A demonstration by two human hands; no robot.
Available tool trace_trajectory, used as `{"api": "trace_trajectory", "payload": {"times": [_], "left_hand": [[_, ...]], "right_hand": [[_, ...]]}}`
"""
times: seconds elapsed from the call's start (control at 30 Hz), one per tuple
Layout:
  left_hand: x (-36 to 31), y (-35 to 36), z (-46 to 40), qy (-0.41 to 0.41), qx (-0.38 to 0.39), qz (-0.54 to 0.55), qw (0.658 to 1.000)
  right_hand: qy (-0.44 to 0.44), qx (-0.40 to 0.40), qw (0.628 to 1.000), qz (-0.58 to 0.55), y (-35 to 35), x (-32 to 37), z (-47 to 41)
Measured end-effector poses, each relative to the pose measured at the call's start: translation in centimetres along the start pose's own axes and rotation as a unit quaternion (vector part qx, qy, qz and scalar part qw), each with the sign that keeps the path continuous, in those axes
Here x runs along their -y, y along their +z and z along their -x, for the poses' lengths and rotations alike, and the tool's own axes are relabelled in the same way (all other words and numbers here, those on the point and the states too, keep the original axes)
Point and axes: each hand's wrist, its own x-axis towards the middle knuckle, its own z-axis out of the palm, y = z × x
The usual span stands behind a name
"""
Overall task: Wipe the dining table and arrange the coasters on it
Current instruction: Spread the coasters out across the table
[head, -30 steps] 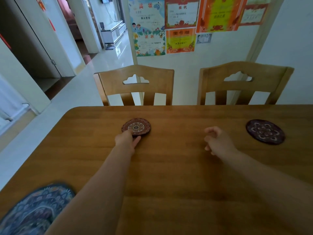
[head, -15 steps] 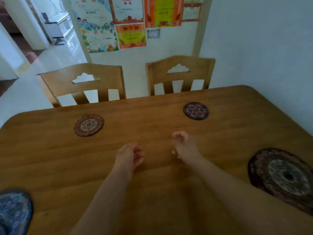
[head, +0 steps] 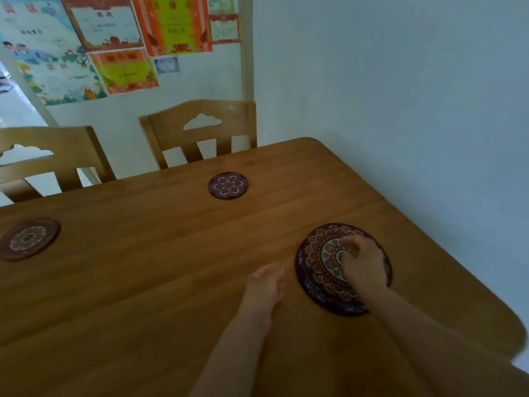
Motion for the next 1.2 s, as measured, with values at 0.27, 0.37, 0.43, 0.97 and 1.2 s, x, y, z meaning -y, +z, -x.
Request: {"api": "trace_trajectory", "payload": {"times": [0.27,0.37,0.43,0.97,1.2], "left_hand": [[1.9,6.2,-1.4,-0.035,-0.083,-0.014,0.996],[1.8,6.9,-1.5,-0.035,-0.094,-0.041,0.994],[1.7,7.6,-0.7,-0.038,-0.070,-0.090,0.993],[1.3,5.3,-0.4,0.001,-0.092,-0.024,0.995],[1.2,0.9,-0.4,0.047,-0.090,-0.099,0.990]], "right_hand": [[0.202,0.054,0.978,-0.029,-5.6,-5.4,-3.8],[0.201,0.078,0.975,-0.050,-5.8,-5.3,-4.4],[0.191,0.091,0.975,-0.061,-5.9,-5.4,-4.7],[0.158,0.120,0.962,-0.186,-6.9,-2.9,-5.0],[0.212,0.166,0.936,-0.225,-5.9,-1.7,-4.4]]}}
